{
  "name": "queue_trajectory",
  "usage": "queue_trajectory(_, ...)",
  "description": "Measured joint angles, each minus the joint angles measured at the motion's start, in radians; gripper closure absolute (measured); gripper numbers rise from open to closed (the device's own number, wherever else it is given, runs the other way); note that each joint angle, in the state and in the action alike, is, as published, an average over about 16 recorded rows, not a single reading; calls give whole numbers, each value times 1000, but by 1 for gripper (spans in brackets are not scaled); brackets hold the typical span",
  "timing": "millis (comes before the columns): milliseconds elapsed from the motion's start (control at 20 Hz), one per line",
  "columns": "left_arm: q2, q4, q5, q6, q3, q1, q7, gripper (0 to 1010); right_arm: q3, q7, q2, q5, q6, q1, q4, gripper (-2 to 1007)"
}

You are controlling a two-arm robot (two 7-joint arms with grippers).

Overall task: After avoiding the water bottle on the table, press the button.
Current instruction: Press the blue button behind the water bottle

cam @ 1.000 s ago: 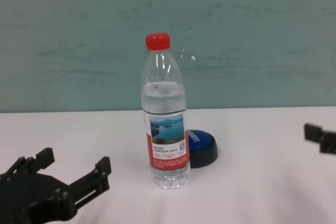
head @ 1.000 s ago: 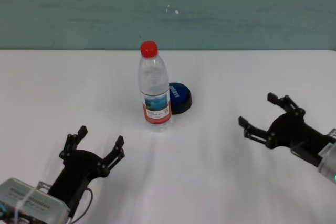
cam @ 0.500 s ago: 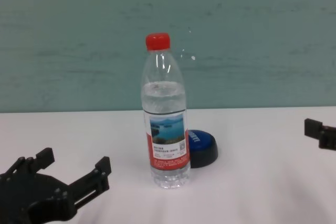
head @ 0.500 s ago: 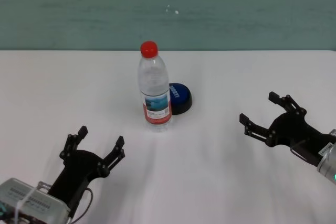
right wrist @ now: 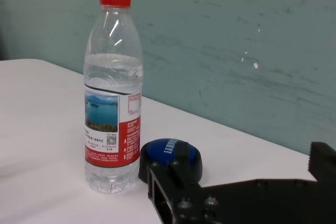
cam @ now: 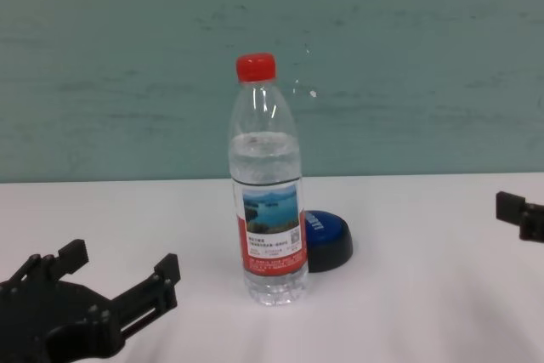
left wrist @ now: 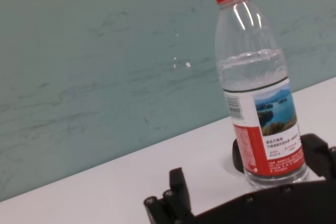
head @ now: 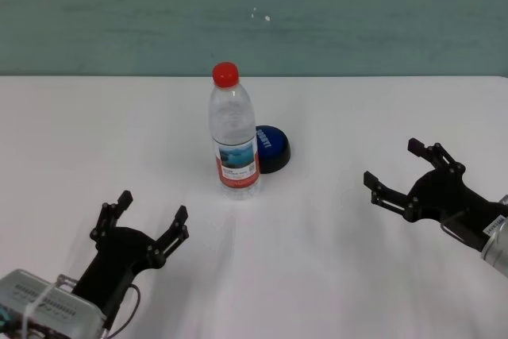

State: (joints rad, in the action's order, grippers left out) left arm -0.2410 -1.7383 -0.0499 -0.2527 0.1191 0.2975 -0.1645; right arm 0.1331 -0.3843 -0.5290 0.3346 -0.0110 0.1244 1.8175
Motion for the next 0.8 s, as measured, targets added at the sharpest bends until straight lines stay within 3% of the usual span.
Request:
queue_trajectory(400, 0, 0, 0, 0, 0, 0, 0, 10, 14, -9, 2, -3, 4, -49, -34, 1)
queue_trajectory(800, 0, 0, 0, 0, 0, 0, 0, 10, 43, -27, 15, 5, 13, -156, -108, 1)
